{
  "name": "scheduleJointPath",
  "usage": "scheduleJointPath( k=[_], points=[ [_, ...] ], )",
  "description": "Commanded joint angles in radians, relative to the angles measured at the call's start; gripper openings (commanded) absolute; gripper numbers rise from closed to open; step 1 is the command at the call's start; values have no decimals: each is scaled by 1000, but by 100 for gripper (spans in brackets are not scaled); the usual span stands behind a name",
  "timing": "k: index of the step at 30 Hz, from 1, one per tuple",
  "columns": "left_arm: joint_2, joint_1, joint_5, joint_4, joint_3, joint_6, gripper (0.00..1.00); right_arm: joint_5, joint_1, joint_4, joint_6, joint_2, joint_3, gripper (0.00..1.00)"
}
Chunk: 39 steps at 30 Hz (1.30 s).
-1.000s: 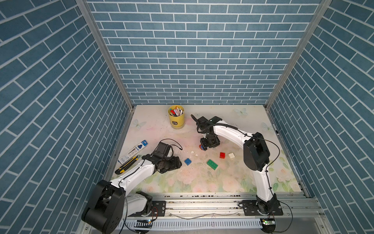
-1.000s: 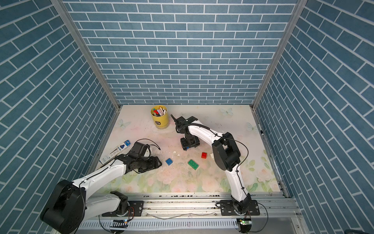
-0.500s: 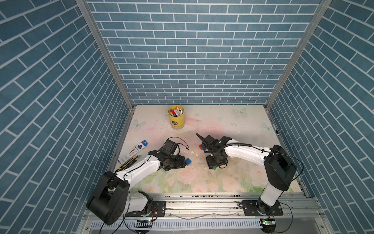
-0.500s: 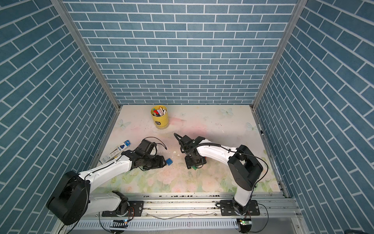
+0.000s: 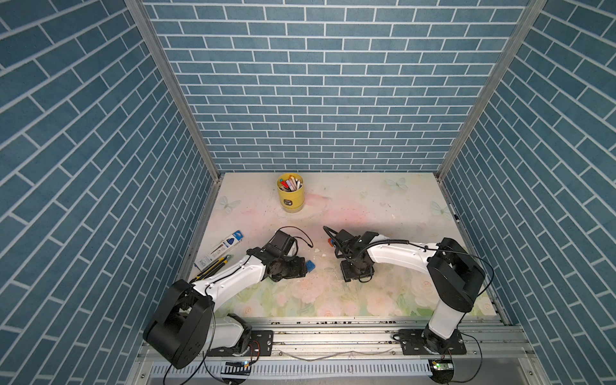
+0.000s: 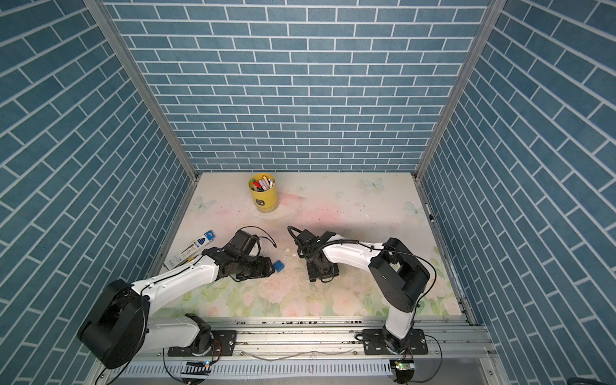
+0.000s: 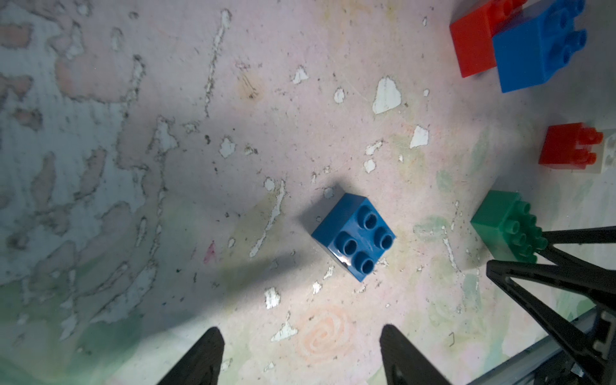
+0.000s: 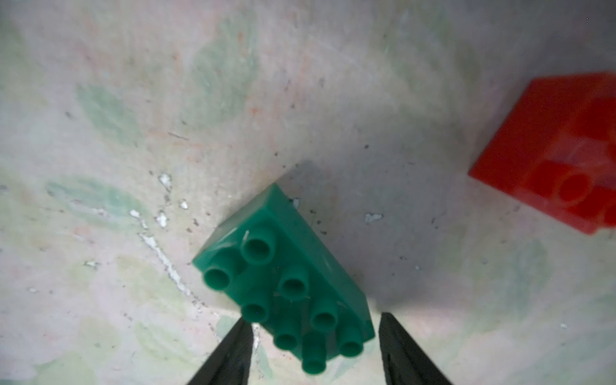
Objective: Assemble the letter y with lego
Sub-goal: Adjust the lego brick at the center of the board.
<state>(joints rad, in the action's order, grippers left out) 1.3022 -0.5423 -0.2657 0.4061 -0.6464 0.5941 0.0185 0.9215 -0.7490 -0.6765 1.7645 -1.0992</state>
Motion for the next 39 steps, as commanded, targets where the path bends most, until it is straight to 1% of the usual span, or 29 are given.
scheduleJointPath(
  k=[1, 4, 12, 21, 24, 29, 31, 33, 36, 39],
  points=[
    [5, -8, 13, 0, 1, 1, 77, 46, -10, -34, -49, 3, 28, 62],
    [12, -9, 10, -7, 0, 2, 77, 59, -26, -41, -45, -6, 39, 61],
    [27, -17, 11, -12, -6, 3, 77, 91, -58, -48, -13, 4, 26, 55],
    [39, -30, 14, -18, -16, 9, 76, 109, -82, -47, 11, 5, 7, 55],
    [43, -36, 18, -10, -28, 7, 77, 109, -87, -64, 11, -20, 5, 55],
    [28, -56, 31, 10, -47, 1, 76, 102, -93, -111, 2, -120, -9, 56],
    [15, -68, 20, 0, -47, -1, 76, 89, -123, -124, -15, -151, -13, 58],
    [10, -83, -1, -12, -84, -9, 76, 65, -165, -119, -31, -167, -9, 60],
    [16, -127, -7, -12, -123, -27, 76, 25, -215, -96, -34, -165, -12, 61],
    [41, -166, 9, 0, -159, -38, 76, 2, -242, -79, -29, -136, -39, 62]
  ],
)
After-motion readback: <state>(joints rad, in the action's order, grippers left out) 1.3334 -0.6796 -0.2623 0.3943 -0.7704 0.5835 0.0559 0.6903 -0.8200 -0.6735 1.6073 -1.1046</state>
